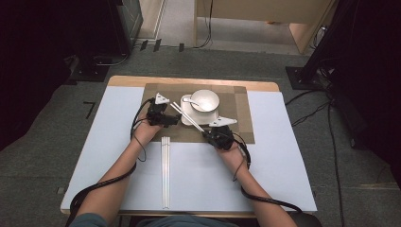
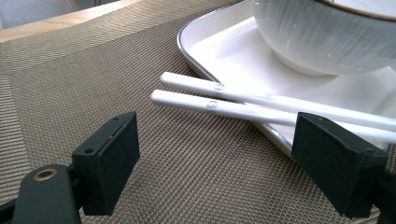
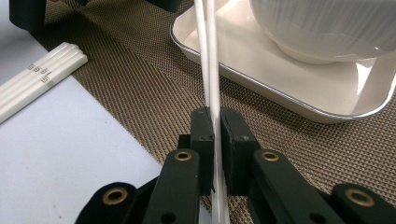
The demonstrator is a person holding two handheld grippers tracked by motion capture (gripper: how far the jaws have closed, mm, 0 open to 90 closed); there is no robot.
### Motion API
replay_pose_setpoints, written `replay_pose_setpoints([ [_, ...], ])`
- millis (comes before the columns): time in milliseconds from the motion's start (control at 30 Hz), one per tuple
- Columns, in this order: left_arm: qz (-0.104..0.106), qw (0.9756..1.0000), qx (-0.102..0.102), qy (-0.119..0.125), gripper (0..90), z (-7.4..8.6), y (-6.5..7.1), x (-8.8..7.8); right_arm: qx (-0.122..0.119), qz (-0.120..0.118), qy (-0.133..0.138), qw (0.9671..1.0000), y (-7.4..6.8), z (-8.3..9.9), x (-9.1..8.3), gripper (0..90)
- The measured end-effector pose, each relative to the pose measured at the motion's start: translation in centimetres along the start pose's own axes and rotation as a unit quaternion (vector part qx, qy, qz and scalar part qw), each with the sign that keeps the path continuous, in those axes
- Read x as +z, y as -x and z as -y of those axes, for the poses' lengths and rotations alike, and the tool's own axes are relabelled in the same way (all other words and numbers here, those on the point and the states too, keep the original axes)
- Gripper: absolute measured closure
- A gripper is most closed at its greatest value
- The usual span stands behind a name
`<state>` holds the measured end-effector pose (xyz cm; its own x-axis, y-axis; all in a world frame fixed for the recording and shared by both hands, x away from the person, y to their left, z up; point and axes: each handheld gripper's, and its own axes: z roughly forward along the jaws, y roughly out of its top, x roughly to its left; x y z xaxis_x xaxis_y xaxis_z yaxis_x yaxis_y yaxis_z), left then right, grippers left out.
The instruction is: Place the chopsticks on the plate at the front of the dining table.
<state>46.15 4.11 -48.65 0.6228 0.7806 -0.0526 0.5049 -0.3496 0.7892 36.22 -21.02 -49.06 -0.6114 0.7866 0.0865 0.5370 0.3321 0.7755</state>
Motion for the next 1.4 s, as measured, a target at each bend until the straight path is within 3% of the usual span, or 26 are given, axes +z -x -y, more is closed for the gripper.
replay_pose_setpoints([
  [500, -0.003, 1.0000, 0.005, -0.002, 15.0, -0.2, 0.2, 0.8, 0.021, 0.006, -0.001, 0.9998, 0.2, -1.1, 1.2, 85.0],
  [700, 0.001, 1.0000, 0.008, -0.004, 15.0, 0.0, 0.4, 1.1, 0.010, 0.004, -0.001, 0.9999, 0.1, -1.0, 1.3, 79.3],
  [1000, 0.004, 1.0000, 0.006, -0.005, 15.0, -0.1, 0.3, 1.1, 0.007, -0.008, 0.010, 0.9999, 0.5, -0.4, 0.1, 63.9],
  [1400, 0.009, 0.9999, 0.005, -0.007, 15.0, -0.1, 0.1, 1.4, -0.005, 0.011, 0.007, 0.9999, -0.1, 0.9, -1.6, 64.2],
])
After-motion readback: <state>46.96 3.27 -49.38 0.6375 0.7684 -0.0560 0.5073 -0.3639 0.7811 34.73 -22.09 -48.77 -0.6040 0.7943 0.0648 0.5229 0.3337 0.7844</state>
